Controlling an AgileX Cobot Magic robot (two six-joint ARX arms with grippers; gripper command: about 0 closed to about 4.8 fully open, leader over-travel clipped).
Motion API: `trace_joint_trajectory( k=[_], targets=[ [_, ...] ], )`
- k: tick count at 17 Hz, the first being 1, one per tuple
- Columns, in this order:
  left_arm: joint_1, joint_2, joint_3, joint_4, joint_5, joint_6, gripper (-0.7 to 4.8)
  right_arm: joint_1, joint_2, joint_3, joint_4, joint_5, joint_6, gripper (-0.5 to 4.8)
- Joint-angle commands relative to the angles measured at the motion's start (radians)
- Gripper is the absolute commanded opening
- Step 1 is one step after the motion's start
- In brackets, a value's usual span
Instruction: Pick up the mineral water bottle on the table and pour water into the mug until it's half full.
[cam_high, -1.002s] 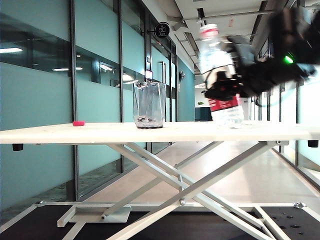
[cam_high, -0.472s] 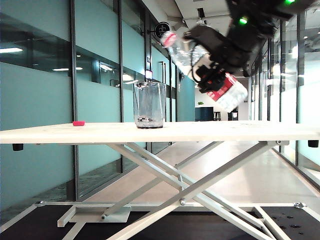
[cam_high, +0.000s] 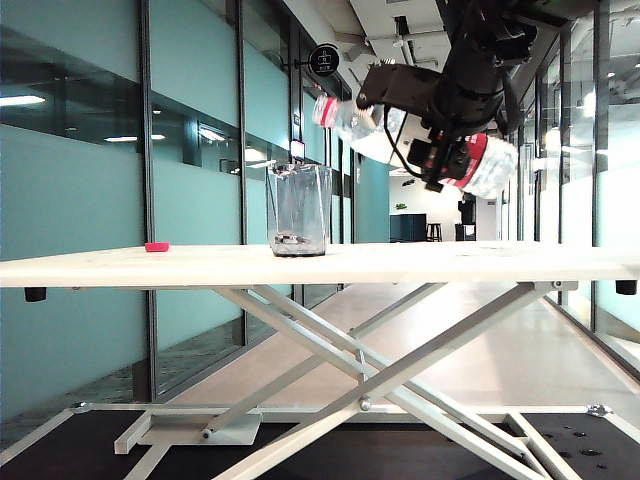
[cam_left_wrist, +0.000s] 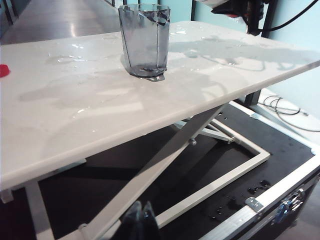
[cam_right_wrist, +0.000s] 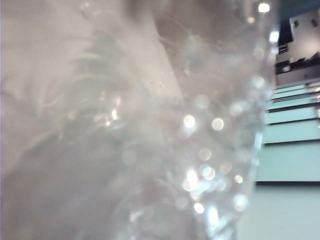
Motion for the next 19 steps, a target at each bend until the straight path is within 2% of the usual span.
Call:
trace_joint_trajectory(
  k=[1,9,19],
  targets=[
    [0.000,0.002,0.002,0.002,-0.002,0.013,-0.05,0.003,-0.014,0.014,0.055,0.028,-0.122,2.29],
    [0.000,0.002,0.002,0.002,-0.002,0.017,-0.05,0.003,-0.011,0.019,0.112,0.082,-0.350,2.29],
    [0.000,0.002,0.002,-0.012,0.000,0.016,-0.05,0.002,0.023,0.051,0.147,0.153,-0.497,2.29]
  ],
)
